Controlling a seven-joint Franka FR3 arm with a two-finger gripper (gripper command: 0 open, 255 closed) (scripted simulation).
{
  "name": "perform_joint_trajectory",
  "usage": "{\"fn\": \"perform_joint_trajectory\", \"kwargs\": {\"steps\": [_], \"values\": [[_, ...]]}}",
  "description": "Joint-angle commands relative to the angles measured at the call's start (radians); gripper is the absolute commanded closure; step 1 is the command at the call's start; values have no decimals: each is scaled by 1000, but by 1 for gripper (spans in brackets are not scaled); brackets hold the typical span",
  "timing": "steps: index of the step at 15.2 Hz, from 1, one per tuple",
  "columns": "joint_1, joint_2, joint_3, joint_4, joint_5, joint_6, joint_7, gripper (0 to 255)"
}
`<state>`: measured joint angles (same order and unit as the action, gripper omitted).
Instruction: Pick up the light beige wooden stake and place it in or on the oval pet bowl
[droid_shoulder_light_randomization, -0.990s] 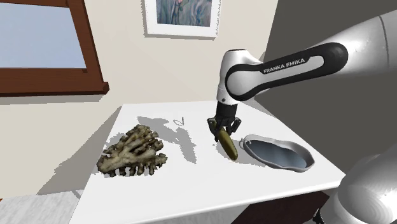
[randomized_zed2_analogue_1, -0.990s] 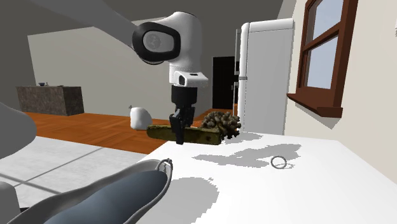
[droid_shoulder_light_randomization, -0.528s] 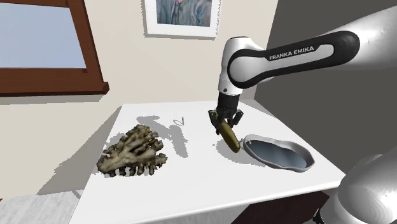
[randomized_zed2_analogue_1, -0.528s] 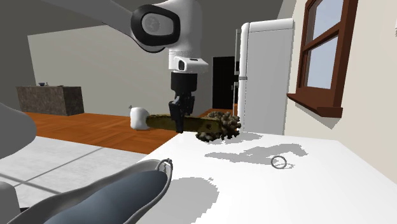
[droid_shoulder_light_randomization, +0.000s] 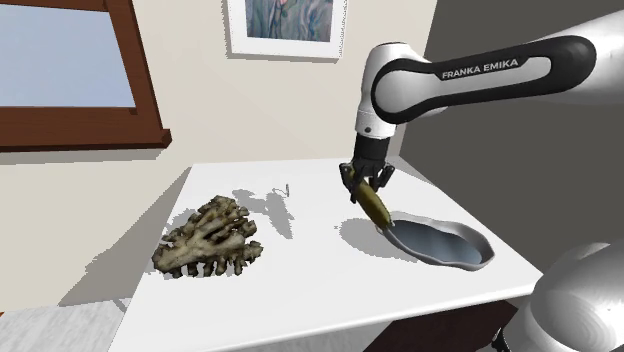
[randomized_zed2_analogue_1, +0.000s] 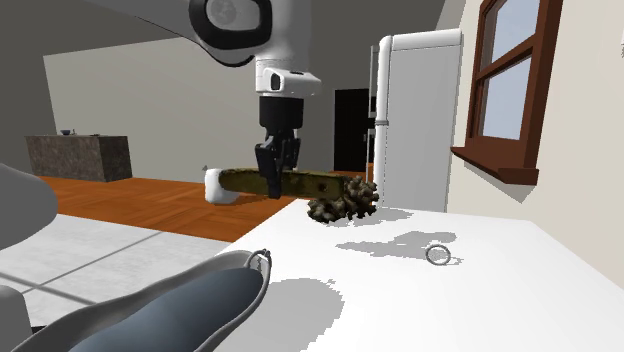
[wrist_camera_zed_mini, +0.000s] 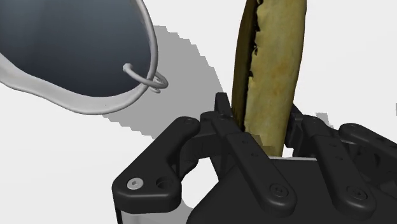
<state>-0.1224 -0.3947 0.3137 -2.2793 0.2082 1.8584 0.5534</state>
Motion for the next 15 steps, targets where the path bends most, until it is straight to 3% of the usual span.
{"fn": "perform_joint_trajectory", "kwargs": {"steps": [1, 7, 15], "values": [[-4, -71, -32, -59, 5, -17, -42, 255], [-33, -247, -140, -206, -26, -63, -167, 255], [-99, -432, -286, -346, -124, -124, -323, 255]]}}
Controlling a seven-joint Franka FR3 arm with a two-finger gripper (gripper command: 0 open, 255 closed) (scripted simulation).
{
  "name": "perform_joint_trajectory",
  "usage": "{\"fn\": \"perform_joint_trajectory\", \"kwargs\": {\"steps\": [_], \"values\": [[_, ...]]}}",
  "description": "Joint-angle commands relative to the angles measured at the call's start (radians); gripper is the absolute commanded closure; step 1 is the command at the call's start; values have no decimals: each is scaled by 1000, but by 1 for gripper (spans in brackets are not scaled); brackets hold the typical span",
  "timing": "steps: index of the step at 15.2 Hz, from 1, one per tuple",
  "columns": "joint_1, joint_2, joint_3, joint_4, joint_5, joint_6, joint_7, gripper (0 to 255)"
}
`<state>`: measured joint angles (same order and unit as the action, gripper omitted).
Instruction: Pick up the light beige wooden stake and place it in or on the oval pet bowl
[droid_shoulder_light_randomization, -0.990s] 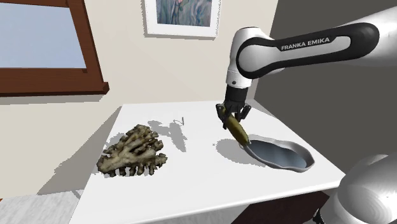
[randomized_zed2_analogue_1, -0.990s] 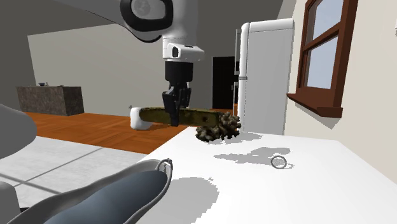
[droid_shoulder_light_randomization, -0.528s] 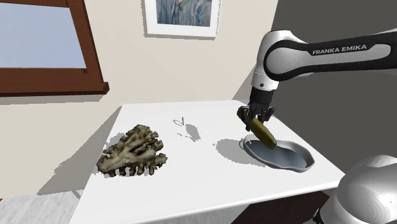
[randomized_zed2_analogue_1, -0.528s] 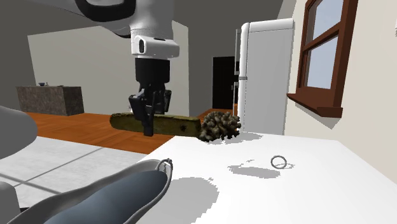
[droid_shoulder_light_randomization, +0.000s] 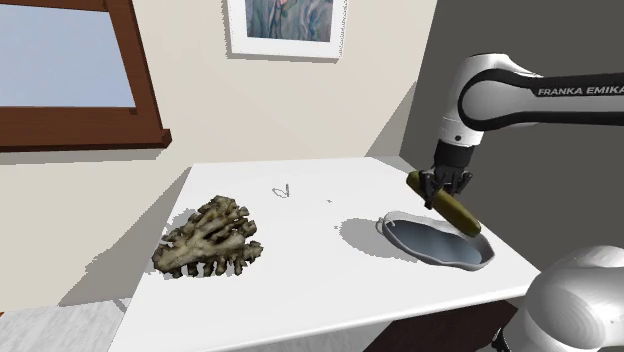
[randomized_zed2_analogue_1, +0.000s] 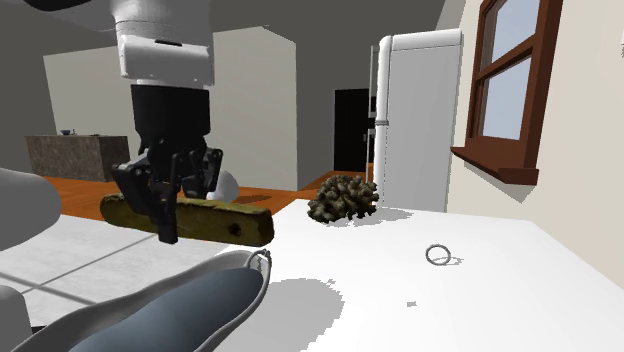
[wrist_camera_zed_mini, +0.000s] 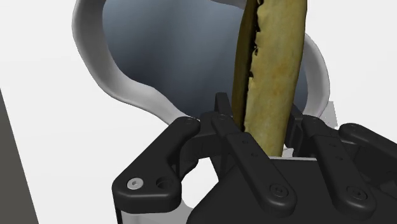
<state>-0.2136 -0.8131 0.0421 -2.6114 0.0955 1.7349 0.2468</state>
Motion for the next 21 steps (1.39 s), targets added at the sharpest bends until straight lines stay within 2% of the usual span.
{"fn": "perform_joint_trajectory", "kwargs": {"steps": [1, 11, 19, 20, 21], "values": [[-8, -13, -14, -27, -11, 13, -18, 255], [-6, 8, -10, -151, -4, 158, -26, 255], [-6, 8, -10, -151, -4, 158, -26, 255], [-6, 8, -10, -151, -4, 158, -26, 0], [-6, 8, -10, -151, -4, 158, -26, 0]]}}
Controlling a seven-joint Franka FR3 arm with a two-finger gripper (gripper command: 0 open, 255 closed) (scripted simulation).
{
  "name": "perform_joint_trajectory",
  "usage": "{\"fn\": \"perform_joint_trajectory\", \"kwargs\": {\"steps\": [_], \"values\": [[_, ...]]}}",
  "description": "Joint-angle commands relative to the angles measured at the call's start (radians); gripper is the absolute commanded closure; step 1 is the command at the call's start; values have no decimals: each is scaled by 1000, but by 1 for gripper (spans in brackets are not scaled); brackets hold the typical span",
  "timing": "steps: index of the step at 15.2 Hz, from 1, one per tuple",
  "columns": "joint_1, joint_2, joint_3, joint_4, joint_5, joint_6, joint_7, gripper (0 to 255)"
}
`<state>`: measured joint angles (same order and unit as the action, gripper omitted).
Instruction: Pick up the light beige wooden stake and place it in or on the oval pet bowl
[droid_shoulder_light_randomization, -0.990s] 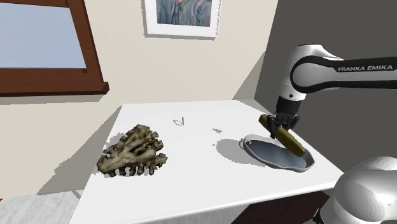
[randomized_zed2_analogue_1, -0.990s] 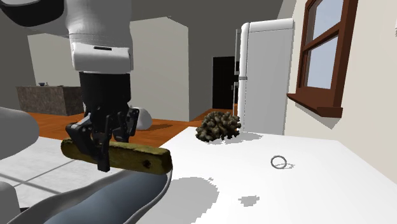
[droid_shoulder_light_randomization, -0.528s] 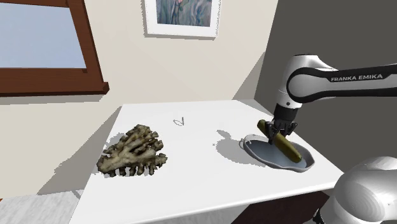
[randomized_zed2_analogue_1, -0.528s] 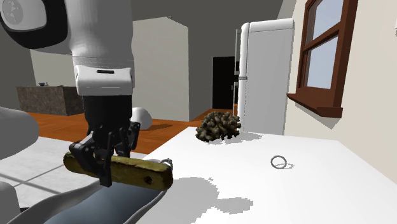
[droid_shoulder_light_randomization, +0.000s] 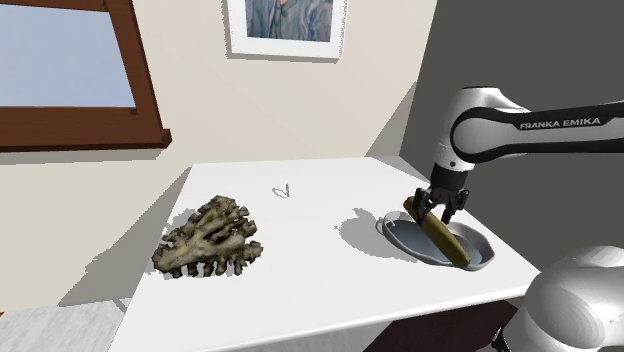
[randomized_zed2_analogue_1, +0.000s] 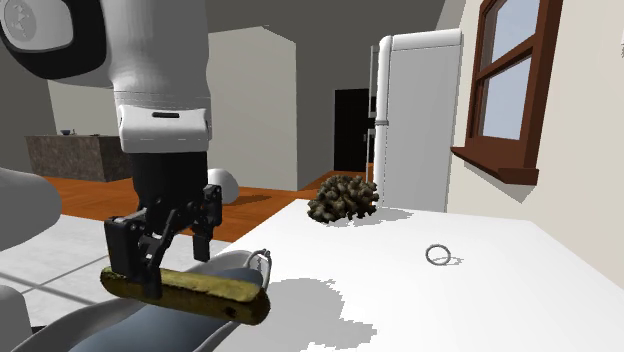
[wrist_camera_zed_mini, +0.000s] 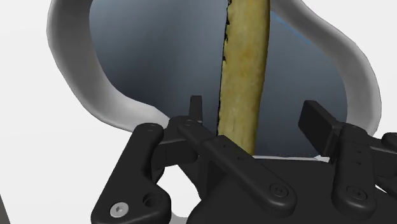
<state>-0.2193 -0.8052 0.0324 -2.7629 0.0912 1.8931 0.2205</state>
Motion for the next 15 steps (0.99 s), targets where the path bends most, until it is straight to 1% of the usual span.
{"fn": "perform_joint_trajectory", "kwargs": {"steps": [1, 4, 8, 15], "values": [[0, 0, 0, 0, 0, 0, 0, 0], [0, 0, 0, 0, 0, 0, 0, 0], [-6, -9, -9, 123, -11, -132, 2, 0], [-6, -9, -9, 123, -11, -132, 2, 0]]}}
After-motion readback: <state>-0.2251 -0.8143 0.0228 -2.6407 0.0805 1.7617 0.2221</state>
